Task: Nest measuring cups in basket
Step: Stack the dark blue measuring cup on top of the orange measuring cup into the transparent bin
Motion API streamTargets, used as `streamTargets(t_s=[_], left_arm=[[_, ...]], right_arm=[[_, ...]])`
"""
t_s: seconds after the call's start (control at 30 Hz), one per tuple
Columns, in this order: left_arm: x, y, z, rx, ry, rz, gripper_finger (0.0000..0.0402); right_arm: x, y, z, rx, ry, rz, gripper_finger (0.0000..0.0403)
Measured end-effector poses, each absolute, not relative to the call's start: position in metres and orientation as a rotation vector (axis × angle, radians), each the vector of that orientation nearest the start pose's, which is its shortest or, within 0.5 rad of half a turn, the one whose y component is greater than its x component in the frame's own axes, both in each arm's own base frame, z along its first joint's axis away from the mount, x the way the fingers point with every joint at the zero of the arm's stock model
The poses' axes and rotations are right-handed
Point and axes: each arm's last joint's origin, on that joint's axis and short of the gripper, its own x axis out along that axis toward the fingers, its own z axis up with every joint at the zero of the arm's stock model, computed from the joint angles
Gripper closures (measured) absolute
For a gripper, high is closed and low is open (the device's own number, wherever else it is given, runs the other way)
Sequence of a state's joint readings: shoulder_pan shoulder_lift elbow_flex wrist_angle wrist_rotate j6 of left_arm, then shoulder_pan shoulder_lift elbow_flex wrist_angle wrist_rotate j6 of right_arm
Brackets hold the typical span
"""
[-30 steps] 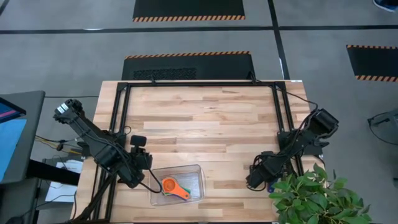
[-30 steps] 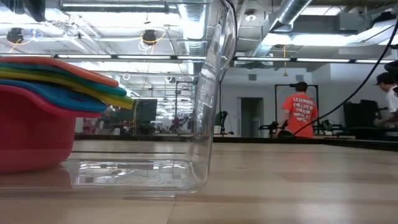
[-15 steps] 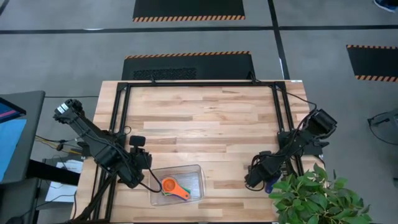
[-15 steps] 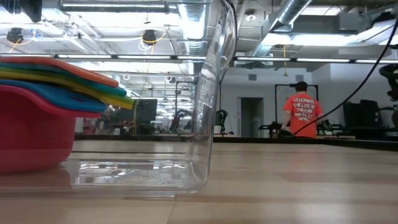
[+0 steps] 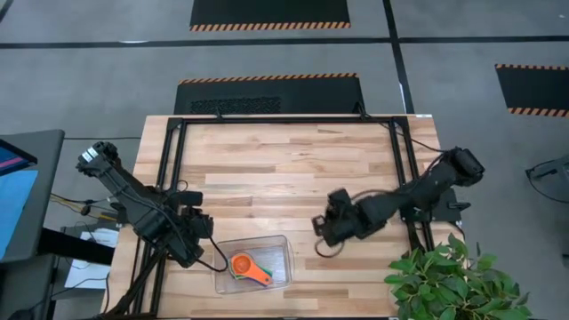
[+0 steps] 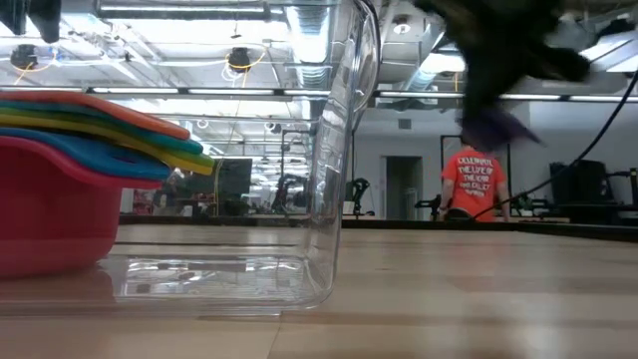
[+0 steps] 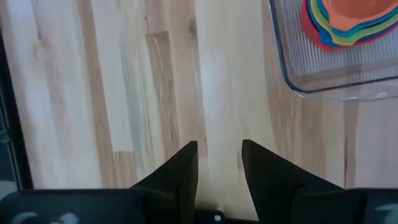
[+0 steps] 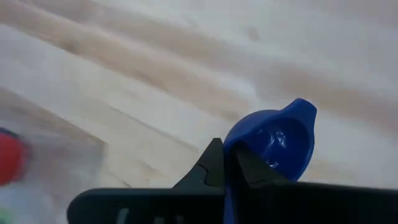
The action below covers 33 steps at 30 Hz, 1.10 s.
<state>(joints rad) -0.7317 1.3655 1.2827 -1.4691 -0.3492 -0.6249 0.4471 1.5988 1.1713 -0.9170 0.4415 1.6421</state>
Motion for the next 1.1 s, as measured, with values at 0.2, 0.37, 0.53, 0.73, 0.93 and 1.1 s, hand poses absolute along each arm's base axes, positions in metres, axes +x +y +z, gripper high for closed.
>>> streamTargets(t_s=[0.2, 0.37, 0.53, 0.73, 0.93, 1.1], left_arm=[[0.161, -0.145, 0.307, 0.273, 1.318, 0.115, 0.0286], [0.151, -0.152, 0.307, 0.283, 1.297, 0.143, 0.0286], [0.141, -0.157, 0.307, 0.248, 1.269, 0.205, 0.0286], [0.135, -0.16, 0.308, 0.213, 1.259, 0.238, 0.0286], [0.132, -0.16, 0.308, 0.211, 1.263, 0.253, 0.0286], [0.133, -0.16, 0.308, 0.22, 1.255, 0.254, 0.0286]], right_arm=[[0.318, 0.099, 0.302, 0.662, 0.651, -0.621, 0.0396], [0.361, 0.088, 0.35, 0.396, 0.446, -0.341, 0.0396], [0.4, 0.087, 0.364, 0.157, 0.439, -0.181, 0.0396], [0.445, 0.093, 0.358, -0.126, 0.502, 0.001, 0.0396], [0.477, 0.109, 0.342, -0.213, 0.601, 0.183, 0.0396], [0.486, 0.132, 0.324, -0.225, 0.656, 0.252, 0.0396]])
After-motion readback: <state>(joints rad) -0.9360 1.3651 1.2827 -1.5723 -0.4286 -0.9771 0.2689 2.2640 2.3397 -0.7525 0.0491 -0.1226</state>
